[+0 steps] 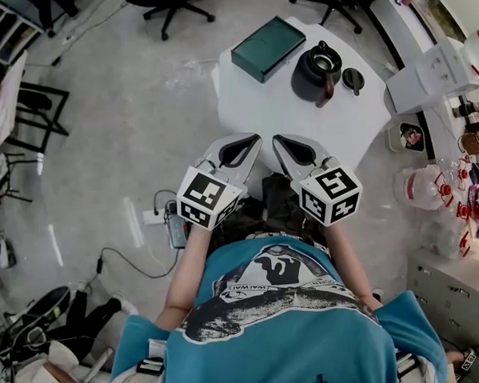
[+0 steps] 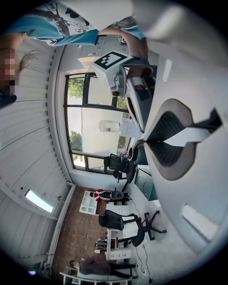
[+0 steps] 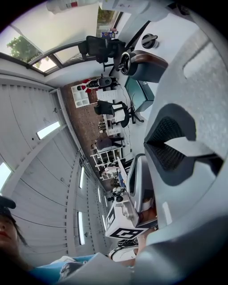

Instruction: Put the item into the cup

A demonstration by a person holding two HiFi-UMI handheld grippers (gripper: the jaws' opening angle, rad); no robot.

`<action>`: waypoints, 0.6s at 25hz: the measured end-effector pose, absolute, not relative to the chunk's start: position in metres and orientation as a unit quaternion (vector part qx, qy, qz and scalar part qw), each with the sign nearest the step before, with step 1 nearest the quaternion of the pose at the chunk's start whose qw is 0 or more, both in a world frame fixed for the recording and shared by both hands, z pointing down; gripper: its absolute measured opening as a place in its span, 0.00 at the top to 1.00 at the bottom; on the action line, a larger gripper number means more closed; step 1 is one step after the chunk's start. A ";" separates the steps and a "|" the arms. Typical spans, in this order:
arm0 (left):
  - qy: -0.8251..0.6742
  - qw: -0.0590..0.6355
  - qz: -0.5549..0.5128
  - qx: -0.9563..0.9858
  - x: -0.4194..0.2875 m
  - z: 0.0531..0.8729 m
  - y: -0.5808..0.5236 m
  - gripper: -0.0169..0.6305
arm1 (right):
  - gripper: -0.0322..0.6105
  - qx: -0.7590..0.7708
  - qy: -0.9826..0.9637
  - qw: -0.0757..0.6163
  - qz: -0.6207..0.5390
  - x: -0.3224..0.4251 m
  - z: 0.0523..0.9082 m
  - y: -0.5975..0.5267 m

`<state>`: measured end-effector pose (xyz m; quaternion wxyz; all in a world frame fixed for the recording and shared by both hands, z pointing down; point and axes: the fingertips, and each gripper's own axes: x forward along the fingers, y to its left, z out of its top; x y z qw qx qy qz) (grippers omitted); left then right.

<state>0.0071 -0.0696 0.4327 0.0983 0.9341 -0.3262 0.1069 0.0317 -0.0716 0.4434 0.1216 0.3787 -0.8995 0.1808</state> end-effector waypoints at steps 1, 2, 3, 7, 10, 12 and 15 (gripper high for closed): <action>-0.326 0.098 0.107 0.934 0.007 0.433 -0.070 0.97 | 0.95 0.379 -0.900 0.122 0.181 0.032 0.443 -0.072; -0.327 0.098 0.107 0.934 0.006 0.433 -0.070 0.97 | 0.95 0.379 -0.899 0.122 0.180 0.032 0.444 -0.072; -0.327 0.098 0.106 0.934 0.006 0.433 -0.069 0.97 | 0.95 0.379 -0.899 0.123 0.180 0.032 0.444 -0.072; -0.327 0.098 0.107 0.934 0.006 0.433 -0.068 0.97 | 0.95 0.381 -0.898 0.126 0.182 0.033 0.445 -0.071; -0.327 0.098 0.106 0.934 0.005 0.433 -0.068 0.97 | 0.95 0.383 -0.897 0.127 0.182 0.033 0.445 -0.072; -0.327 0.098 0.106 0.934 0.003 0.434 -0.068 0.97 | 0.95 0.384 -0.896 0.128 0.182 0.033 0.446 -0.072; -0.326 0.098 0.107 0.934 0.002 0.435 -0.067 0.97 | 0.95 0.385 -0.896 0.130 0.182 0.032 0.448 -0.072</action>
